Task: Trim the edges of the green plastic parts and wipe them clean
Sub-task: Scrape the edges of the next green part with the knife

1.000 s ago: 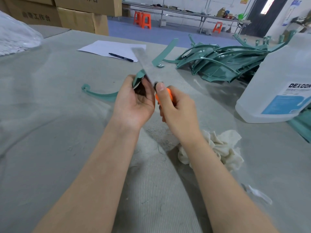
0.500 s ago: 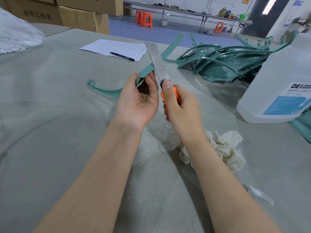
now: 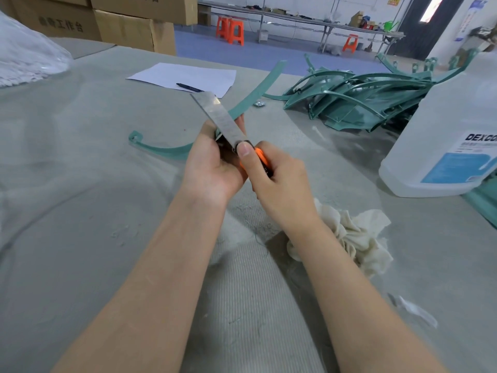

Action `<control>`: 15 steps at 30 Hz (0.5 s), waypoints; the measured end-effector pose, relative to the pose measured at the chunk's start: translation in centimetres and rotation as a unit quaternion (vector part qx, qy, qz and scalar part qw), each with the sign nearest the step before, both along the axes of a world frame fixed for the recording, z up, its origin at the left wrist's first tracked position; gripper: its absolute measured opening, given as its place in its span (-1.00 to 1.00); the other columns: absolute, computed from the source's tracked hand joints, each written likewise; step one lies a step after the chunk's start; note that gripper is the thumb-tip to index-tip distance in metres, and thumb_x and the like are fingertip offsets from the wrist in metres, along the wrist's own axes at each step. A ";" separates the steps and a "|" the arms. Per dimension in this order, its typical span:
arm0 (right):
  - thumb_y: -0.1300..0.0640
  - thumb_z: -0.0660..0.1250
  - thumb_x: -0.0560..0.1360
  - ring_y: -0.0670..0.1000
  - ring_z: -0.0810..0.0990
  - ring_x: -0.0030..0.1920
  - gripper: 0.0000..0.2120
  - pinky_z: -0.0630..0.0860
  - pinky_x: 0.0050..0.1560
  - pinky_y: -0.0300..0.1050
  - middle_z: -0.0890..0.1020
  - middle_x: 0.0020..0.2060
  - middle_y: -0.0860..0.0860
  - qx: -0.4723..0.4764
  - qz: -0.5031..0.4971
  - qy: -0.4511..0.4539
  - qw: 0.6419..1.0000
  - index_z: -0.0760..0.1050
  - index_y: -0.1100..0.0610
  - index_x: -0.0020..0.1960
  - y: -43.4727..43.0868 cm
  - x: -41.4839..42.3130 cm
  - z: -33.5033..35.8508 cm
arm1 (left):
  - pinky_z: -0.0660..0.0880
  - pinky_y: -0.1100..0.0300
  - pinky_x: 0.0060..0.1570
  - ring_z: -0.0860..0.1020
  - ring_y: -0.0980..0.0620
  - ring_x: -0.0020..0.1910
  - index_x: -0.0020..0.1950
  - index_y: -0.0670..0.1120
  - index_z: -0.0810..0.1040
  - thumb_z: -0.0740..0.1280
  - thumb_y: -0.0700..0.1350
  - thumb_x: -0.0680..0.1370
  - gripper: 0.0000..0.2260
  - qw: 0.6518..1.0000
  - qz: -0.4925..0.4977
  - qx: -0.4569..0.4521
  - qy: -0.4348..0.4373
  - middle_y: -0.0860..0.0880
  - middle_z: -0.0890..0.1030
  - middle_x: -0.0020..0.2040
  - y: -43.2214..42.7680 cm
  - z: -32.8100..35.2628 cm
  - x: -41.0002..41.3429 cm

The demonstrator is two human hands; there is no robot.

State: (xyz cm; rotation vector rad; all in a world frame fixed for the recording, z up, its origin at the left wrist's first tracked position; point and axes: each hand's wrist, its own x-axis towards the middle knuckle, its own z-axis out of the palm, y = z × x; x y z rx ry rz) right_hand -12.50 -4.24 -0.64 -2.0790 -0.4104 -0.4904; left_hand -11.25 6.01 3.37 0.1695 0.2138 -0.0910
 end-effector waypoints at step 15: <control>0.13 0.41 0.52 -0.06 0.45 -0.49 -0.86 0.44 -0.44 -0.20 0.51 -0.34 0.07 0.248 0.039 0.096 0.963 0.49 0.12 -0.18 -1.4 0.0 2.2 | 0.52 0.35 -0.45 0.58 0.07 -0.41 -0.23 -0.23 0.52 0.26 -0.29 0.57 -0.82 0.994 0.039 0.101 0.000 -0.10 0.60 -0.40 -0.6 -0.3 -0.1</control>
